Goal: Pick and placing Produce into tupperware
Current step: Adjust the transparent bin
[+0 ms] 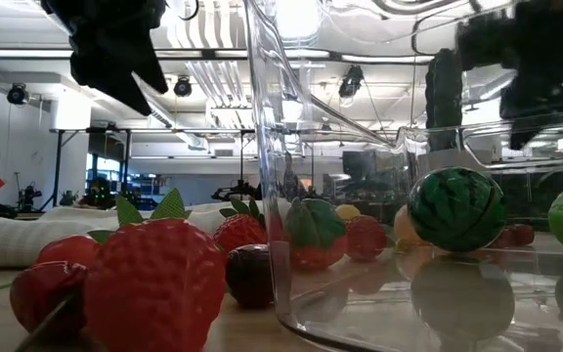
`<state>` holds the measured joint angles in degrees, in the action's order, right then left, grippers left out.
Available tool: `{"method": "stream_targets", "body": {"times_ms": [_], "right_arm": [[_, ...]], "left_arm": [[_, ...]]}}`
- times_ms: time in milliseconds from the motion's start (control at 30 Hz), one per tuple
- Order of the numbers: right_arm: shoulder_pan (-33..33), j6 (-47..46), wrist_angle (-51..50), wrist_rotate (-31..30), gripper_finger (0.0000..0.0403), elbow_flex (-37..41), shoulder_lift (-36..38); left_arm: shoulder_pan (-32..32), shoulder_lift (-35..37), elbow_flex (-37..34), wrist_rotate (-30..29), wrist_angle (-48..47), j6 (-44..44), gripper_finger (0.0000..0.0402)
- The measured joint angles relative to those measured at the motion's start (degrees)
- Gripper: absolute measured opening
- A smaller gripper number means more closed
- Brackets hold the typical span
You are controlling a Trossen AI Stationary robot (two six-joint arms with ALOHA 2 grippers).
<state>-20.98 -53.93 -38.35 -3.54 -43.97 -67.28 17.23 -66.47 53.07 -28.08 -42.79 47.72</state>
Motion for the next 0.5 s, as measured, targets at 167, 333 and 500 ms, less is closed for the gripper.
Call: {"method": "stream_targets", "body": {"times_ms": [167,333,500], "right_arm": [[5.0,2.5,-0.3,-1.1,0.0185,-2.4,0.1],[9.9,6.7,1.5,2.0,0.0185,-6.4,-1.2],[13.7,9.2,1.3,7.2,0.0185,-11.6,-9.1]], "left_arm": [[-0.1,0.7,0.3,-0.1,0.8,0.0,0.0341],[-0.3,1.0,0.3,-0.1,0.8,-0.1,0.0341],[-0.4,1.0,0.3,-0.3,0.7,-0.1,0.0341]]}}
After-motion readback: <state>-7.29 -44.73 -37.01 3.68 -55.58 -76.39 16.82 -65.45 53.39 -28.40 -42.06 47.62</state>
